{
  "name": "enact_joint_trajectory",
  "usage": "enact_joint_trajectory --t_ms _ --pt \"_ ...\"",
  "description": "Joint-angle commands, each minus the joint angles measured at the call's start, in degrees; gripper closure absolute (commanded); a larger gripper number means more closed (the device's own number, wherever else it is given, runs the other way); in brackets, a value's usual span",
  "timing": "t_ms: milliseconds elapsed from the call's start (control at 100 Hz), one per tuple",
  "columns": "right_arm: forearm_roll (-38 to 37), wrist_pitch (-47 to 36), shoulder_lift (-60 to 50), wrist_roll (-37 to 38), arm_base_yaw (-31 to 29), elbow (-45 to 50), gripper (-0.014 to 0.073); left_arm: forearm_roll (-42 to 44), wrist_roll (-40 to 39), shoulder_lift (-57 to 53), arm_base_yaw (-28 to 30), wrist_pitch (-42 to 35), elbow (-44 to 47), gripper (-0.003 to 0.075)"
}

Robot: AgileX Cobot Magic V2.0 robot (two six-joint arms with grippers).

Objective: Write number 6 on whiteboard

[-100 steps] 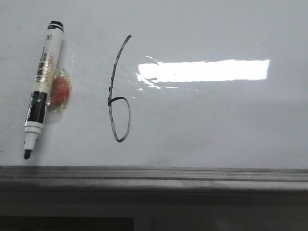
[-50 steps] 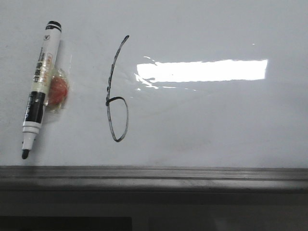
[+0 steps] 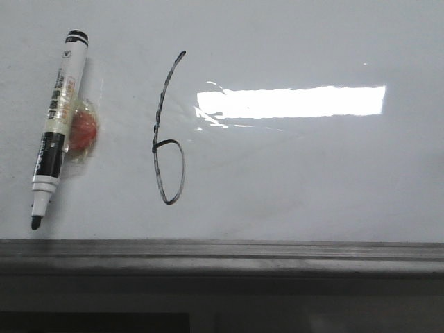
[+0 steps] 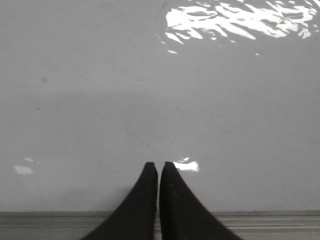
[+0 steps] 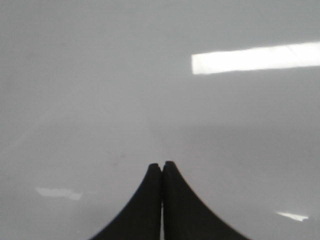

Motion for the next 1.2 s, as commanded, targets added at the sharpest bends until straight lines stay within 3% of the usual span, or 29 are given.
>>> enact_joint_trajectory --t_ms 0,340,620,1190 --pt "-3.88 -3.74 0.0 3.29 -3.78 -0.31 0.0665 0.13 -0.42 -1.74 0.21 -2.87 2.44 0.0739" --pt "-3.77 -3.58 -11.65 3.61 -11.61 8.41 0.0665 0.13 -0.42 -1.74 0.21 -2.87 2.44 0.0739" --pt "-4.54 15.94 -13.11 2.93 -14.51 8.22 0.0665 0.02 -0.42 -1.74 0.21 -2.87 2.44 0.0739" --pt "-4.54 15.81 -13.11 -0.02 -14.51 8.22 0.0665 0.02 -0.42 -1.74 0.21 -2.87 2.44 0.0739"
